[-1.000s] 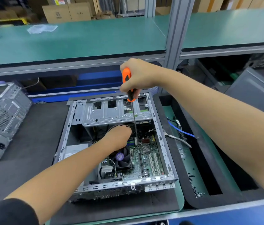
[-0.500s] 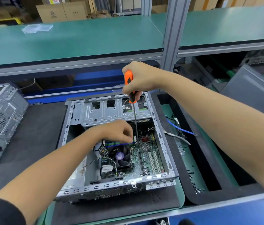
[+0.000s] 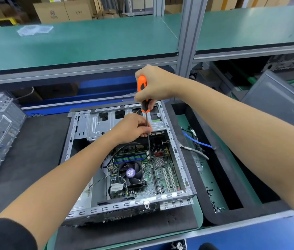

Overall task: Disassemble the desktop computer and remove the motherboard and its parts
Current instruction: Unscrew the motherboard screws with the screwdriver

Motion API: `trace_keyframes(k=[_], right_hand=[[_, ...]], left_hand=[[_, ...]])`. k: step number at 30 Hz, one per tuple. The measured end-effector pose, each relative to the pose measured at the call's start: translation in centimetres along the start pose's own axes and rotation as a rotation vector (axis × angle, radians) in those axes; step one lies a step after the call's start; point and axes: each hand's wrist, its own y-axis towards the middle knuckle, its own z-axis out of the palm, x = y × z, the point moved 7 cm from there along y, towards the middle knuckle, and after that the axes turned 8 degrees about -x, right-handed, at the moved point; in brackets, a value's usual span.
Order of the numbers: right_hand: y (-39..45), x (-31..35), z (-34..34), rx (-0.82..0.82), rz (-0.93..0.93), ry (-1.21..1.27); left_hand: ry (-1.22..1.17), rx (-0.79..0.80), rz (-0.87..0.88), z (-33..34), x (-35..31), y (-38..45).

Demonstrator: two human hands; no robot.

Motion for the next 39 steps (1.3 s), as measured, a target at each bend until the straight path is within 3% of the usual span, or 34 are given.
trace_keyframes(k=[14,18,22,25,29,39], right_hand=[[-0.2,0.2,0.0,0.034,-0.019,-0.019],[-0.8,0.8,0.2,0.21,0.046,0.109],[-1.2,1.9,-0.1,0.402,0.073,-0.098],[-1.4,2.7,-0.5,0.439,0.1,-0.248],[-1.7,2.4,-0.3,0.457,0.17,-0.287],[-1.7,2.5,0.0,0.558,0.062,-0.368]], left_hand=[[0.011,0.014,-0.017,0.0,-0.4,0.3],[0.033,0.012,-0.013,0.2,-0.5,0.2],[0.116,-0.001,0.005,0.4,-0.5,0.1],[0.188,0.012,0.038,0.6,-0.8,-0.1],[0.205,0.034,0.062,0.7,-1.2,-0.1],[0.269,-0.01,0.135,0.8,-1.8,-0.1]])
